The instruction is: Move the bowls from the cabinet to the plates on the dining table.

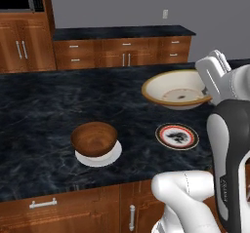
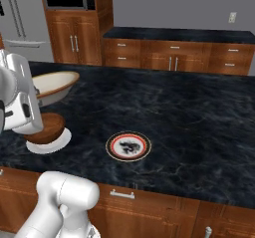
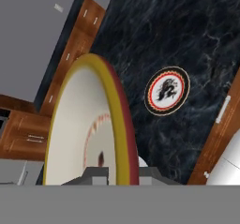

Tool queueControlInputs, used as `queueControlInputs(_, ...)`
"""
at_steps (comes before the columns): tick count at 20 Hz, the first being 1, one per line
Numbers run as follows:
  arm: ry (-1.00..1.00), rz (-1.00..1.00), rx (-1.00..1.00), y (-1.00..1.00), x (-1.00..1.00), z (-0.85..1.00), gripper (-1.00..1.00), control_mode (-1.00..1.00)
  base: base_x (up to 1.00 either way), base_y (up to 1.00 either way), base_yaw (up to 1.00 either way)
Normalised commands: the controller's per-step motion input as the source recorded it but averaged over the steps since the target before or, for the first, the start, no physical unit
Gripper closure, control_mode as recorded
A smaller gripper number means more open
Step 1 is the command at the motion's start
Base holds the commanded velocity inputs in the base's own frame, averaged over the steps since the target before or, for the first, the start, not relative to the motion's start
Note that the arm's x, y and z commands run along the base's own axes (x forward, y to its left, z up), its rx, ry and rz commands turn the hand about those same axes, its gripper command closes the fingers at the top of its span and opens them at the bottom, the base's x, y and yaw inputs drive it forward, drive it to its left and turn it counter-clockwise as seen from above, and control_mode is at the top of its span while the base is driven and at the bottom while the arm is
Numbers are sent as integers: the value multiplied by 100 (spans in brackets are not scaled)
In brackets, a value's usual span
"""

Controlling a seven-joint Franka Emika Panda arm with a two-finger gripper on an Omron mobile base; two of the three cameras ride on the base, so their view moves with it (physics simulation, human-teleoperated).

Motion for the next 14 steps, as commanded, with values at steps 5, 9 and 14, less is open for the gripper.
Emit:
queueControlInputs(5, 0, 0, 0, 0, 0, 0, 100, 100, 0, 0, 0)
queueControlInputs(9, 0, 0, 0, 0, 0, 0, 100, 100, 0, 0, 0)
queueControlInputs(14, 0, 0, 0, 0, 0, 0, 100, 100, 0, 0, 0)
